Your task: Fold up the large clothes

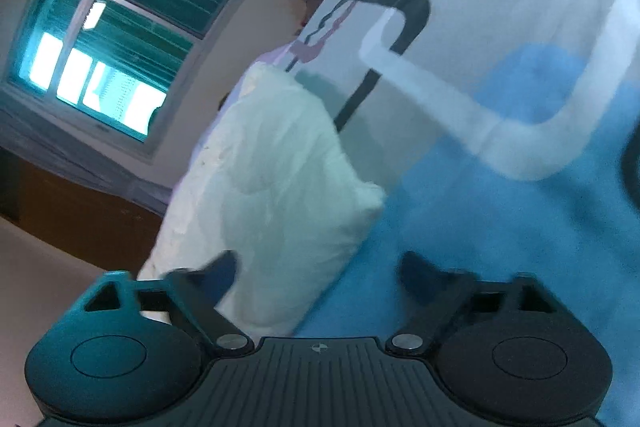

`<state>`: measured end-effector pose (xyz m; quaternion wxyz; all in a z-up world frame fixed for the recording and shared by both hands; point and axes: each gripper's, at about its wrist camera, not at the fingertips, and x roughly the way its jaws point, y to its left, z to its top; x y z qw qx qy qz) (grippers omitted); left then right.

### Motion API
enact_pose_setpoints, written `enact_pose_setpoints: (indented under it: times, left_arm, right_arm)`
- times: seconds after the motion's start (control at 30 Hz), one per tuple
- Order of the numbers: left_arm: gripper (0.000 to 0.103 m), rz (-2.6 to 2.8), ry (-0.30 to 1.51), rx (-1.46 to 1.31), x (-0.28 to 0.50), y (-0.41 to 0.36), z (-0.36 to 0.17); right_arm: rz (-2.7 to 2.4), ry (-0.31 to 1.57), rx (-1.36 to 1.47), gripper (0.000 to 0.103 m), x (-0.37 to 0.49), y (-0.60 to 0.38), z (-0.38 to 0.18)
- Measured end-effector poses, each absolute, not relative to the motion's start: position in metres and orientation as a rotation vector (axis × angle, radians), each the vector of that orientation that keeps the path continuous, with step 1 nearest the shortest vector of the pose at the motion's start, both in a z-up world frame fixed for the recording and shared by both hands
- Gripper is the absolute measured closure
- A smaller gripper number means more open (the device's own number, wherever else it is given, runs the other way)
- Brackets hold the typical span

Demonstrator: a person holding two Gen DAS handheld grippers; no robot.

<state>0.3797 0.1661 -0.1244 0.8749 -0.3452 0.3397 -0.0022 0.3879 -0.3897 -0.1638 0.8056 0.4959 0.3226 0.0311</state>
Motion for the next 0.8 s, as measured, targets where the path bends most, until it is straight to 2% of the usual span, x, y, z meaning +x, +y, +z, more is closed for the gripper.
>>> enact_pose_setpoints:
  times: [0.3, 0.37, 0.43, 0.57, 0.6, 0.7, 0.8]
  left_arm:
    - [0.02, 0.0, 0.688, -0.821, 0.415, 0.168, -0.145]
    - [0.023, 0.003, 0.691, -0.803, 0.42, 0.165, -0.144]
    - [0.033, 0.01, 0.699, -0.788, 0.424, 0.164, -0.143]
    - [0.05, 0.021, 0.739, -0.737, 0.433, 0.161, -0.138]
    - [0.06, 0.011, 0.745, -0.72, 0.435, 0.159, -0.137]
    - [0.074, 0.001, 0.738, -0.677, 0.436, 0.154, -0.129]
    - [0.08, -0.011, 0.716, -0.671, 0.429, 0.154, -0.119]
  right_arm:
    - [0.076, 0.677, 1.033, 0.011, 0.42, -0.378, -0.169]
    - [0.07, 0.672, 1.02, 0.011, 0.421, -0.375, -0.169]
    - [0.062, 0.678, 0.985, 0.012, 0.427, -0.372, -0.168]
    - [0.045, 0.706, 0.902, 0.039, 0.434, -0.364, -0.164]
    - [0.056, 0.708, 0.904, 0.049, 0.437, -0.365, -0.163]
    - [0.064, 0.69, 0.878, 0.067, 0.436, -0.364, -0.155]
    - [0.08, 0.666, 0.848, 0.074, 0.428, -0.36, -0.141]
